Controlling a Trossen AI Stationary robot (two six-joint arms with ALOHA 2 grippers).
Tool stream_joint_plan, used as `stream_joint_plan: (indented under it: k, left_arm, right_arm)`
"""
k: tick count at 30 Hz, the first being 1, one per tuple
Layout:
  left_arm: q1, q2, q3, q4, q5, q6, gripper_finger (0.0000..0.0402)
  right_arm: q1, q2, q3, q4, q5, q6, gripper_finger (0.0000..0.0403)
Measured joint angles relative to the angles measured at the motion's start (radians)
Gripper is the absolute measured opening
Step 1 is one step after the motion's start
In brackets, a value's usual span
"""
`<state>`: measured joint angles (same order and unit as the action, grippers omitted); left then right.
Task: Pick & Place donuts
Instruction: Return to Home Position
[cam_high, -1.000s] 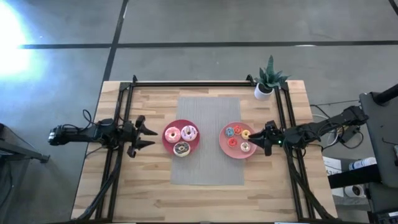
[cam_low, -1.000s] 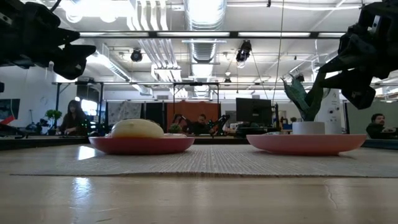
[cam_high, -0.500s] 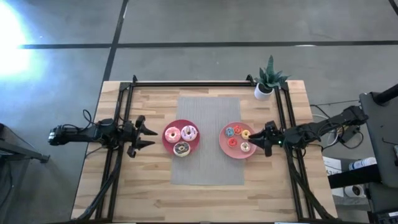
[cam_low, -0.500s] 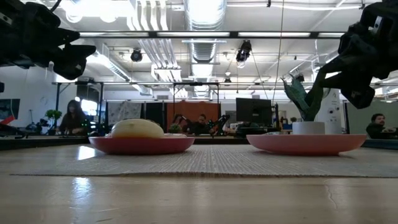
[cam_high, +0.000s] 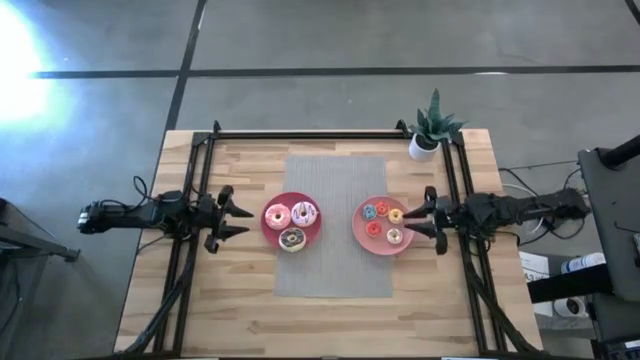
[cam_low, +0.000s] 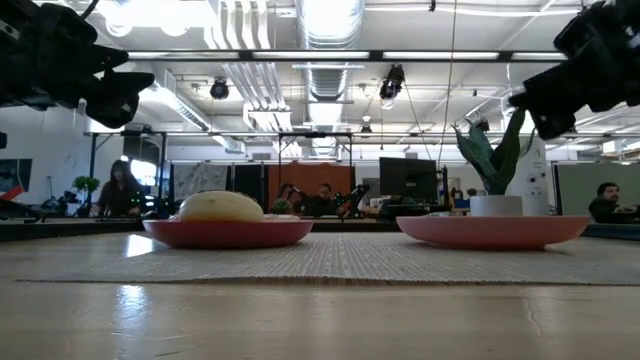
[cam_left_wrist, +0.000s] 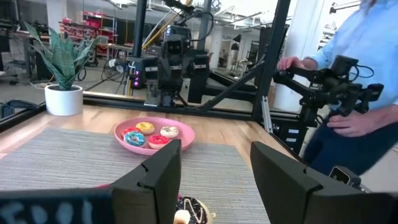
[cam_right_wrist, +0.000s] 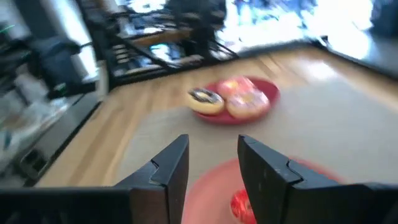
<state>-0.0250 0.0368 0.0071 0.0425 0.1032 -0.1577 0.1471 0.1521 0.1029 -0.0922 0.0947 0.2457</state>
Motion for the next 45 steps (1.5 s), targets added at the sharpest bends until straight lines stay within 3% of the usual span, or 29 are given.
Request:
stream_joint_plan:
  k: [4, 7, 16, 45]
  left_arm:
    - [0.0, 0.0, 0.0, 0.0, 0.0, 0.0, 0.0167]
    - [0.0, 0.0, 0.0, 0.0, 0.0, 0.0, 0.0167]
    - [0.0, 0.0, 0.0, -0.003, 0.0, 0.0, 0.0167]
    - [0.0, 0.0, 0.003, -0.012, -0.001, 0.0, 0.0167]
  right_arm:
    - [-0.089, -0.068, -0.002, 0.001, -0.214, -0.151, 0.0133]
    - [-0.12, -0.112, -0.011, 0.002, -0.269, -0.195, 0.0136]
    - [-0.122, -0.145, -0.076, 0.081, -0.271, -0.299, 0.013]
    - [-0.122, -0.143, -0.076, 0.081, -0.268, -0.299, 0.013]
